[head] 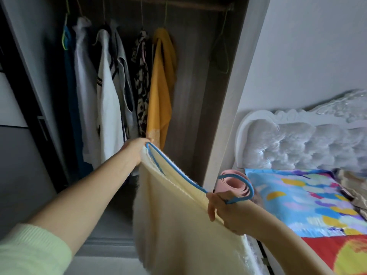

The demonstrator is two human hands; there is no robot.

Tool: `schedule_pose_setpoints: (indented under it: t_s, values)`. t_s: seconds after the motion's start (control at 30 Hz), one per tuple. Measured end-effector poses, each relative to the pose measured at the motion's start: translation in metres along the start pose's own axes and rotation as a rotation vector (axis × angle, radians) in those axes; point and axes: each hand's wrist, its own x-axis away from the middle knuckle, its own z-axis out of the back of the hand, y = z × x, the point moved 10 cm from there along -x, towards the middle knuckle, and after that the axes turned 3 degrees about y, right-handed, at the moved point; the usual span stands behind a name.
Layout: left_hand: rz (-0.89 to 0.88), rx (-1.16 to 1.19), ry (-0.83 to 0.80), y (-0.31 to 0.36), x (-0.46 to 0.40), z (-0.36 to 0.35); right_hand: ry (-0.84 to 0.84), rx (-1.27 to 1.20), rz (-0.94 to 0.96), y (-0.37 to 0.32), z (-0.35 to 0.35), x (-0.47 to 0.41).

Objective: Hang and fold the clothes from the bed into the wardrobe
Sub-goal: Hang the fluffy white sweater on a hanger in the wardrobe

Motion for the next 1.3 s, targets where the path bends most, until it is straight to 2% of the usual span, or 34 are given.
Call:
schedule_pose_setpoints:
  t_s: [0.07,0.13,0.2,0.23,0.33,0.37,0.43,0.53,0.63,0.7,0.8,0.87,0.93,1.03,1.2,1.27,1.3]
  values:
    - [-0.213,-0.205,0.053,0.008,-0.002,-0.003,-0.068,-0.041,-0.052,0.007,-0.014,0.007]
    - [-0.414,-0.523,0.063,0.009,0.009,-0.014,-0.049,-0.049,-0.094,0.022,-0.022,-0.001]
    - [-0.569,-0.711,0.066,0.01,0.025,-0.024,-0.067,-0.032,-0.166,0.043,-0.033,-0.009]
    - [-0.649,-0.753,0.04,0.011,0.032,-0.034,-0.097,-0.024,-0.19,0.05,-0.045,-0.01]
    - [-0.893,-0.831,-0.159,0.019,0.079,-0.083,-0.212,0.199,-0.16,0.056,-0.076,-0.004]
    - [-0.915,-0.793,-0.171,0.026,0.087,-0.086,-0.159,0.224,-0.164,0.052,-0.063,-0.003]
    - [-0.809,-0.722,-0.166,0.032,0.073,-0.074,-0.002,-0.065,-0.211,0.038,-0.012,-0.009]
    - [-0.649,-0.78,-0.318,0.01,0.06,-0.073,0.004,-0.436,-0.193,0.02,0.029,-0.032]
    - [-0.613,-0.777,-0.381,0.001,0.066,-0.08,-0.127,-0.201,-0.189,0.007,0.009,-0.046]
    - [-0.523,-0.658,-0.356,-0.001,0.06,-0.067,-0.192,-0.111,-0.211,0.009,0.01,-0.047]
    - [-0.431,-0.437,-0.308,0.013,0.055,-0.047,-0.054,-0.044,-0.154,0.012,0.046,-0.043]
    - [-0.464,-0.419,-0.379,0.024,0.074,-0.065,0.038,0.027,-0.115,0.006,0.06,-0.046]
    - [-0.479,-0.485,-0.49,0.023,0.095,-0.092,0.052,-0.013,-0.1,-0.003,0.061,-0.048]
    - [-0.426,-0.421,-0.607,0.026,0.11,-0.111,0.039,-0.021,-0.109,-0.01,0.07,-0.051]
    - [-0.411,-0.342,-0.619,0.028,0.112,-0.125,-0.039,0.059,-0.163,-0.001,0.058,-0.045]
    - [-0.401,-0.328,-0.687,0.022,0.112,-0.13,-0.06,0.061,-0.16,0.012,0.053,-0.04]
    - [-0.42,-0.354,-0.738,0.023,0.115,-0.131,-0.073,-0.013,-0.165,0.018,0.053,-0.036]
